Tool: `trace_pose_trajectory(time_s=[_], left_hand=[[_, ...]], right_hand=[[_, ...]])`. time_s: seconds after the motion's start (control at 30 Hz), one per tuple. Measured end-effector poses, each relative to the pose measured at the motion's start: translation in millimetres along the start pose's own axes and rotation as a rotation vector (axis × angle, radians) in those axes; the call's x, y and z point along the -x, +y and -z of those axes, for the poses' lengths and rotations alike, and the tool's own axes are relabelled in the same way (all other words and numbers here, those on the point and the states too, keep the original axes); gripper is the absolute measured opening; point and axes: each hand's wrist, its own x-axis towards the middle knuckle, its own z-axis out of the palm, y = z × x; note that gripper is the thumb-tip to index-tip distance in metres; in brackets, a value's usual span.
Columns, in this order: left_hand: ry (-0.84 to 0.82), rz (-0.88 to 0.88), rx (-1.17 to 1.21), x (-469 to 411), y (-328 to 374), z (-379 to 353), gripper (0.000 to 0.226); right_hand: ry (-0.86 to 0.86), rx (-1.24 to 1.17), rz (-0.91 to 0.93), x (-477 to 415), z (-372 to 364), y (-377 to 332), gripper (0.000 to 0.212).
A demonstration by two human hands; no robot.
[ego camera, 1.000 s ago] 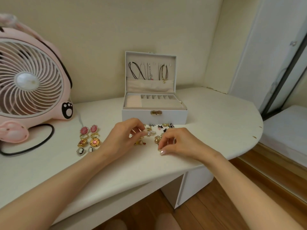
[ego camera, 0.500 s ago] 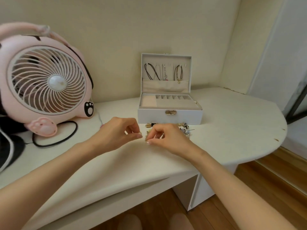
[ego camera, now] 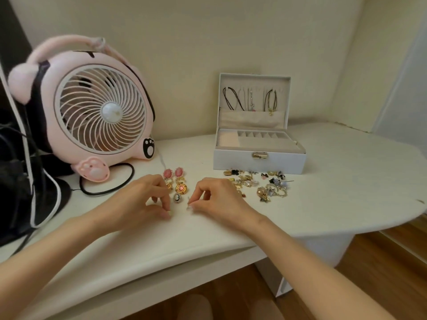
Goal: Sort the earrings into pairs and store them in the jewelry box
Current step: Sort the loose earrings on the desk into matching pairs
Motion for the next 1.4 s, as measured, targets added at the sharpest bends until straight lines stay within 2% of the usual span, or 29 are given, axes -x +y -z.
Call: trace_pose_trajectory(time_s=[0.07,0.23,0.43,0.6,1.03,1.2,1.4], left_hand=[[0.0,0.008,-0.007,2,-3,1,0.024],[0.02,0.023,0.023,5,-4,-1,0.021],[0.027,0.028,0.04,4,-5,-2,0.022],[0.029,0.034,0.032,4,-7,-2,0.03],[0.052,0.037,0.014,4,-9,-3,0.028],[0.108,0.048,0.047,4,-3,-3,0.018],[0.174,0.013,0.069,-9,18,-9,0.021]], right_hand=[[0.0,0.006,-0.007,-2,-6,-3,0.009],[-0.002,0.04,-0.009,-6,-12,-8,0.014],[-0.034,-0.05,-0.018,-3,-10,-5,0.032],[-0.018,-0.056,-0.024,-2,-13,-7,0.034],[-0.004,-0.048,-0.025,2,-21,-15,0.04],[0.059,-0.065,-0.043,7,-2,0,0.033],[0.183,-0.043,-0.088,13,33,24,0.017]])
